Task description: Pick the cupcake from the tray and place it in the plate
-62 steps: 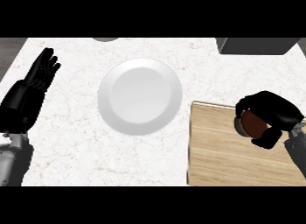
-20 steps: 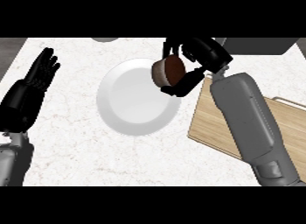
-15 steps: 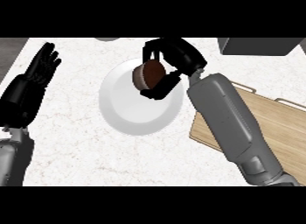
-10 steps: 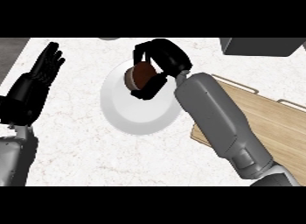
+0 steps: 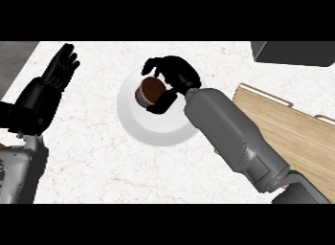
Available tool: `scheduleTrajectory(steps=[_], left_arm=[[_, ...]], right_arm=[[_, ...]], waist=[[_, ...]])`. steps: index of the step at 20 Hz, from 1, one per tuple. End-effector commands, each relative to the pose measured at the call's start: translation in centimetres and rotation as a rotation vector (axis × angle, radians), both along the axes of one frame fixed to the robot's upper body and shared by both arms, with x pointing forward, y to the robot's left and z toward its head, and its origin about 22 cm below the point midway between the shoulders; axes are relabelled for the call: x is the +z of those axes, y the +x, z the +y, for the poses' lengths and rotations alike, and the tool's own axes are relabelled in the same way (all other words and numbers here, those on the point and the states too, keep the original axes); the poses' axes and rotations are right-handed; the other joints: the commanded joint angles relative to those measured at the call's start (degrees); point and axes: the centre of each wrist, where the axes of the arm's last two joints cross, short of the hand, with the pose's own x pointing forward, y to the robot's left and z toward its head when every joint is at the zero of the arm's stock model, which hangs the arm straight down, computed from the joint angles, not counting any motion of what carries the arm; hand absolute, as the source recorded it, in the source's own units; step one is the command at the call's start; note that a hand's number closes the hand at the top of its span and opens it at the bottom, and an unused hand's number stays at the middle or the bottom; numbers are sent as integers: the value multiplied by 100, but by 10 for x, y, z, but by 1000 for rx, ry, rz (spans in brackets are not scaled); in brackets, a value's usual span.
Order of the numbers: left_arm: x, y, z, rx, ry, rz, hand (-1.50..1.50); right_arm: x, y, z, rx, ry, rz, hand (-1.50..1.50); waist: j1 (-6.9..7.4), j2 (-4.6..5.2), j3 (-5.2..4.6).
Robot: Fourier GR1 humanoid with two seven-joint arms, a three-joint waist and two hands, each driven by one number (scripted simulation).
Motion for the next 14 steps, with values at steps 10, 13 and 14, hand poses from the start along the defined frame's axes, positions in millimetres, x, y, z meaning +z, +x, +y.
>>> scheduleTrajectory(steps=[10, 13, 14], left_arm=[[12, 8, -11, -36, -5, -1, 0], [-8, 1, -12, -28, -16, 10, 0], [1, 8, -9, -18, 6, -15, 0]], right_arm=[[-11, -4, -1, -10, 347, 64, -150], [-2, 0, -1, -36, 484, 101, -150], [1, 3, -3, -28, 518, 127, -150]], waist=[[122, 33, 8], [116, 41, 4], [82, 57, 5]])
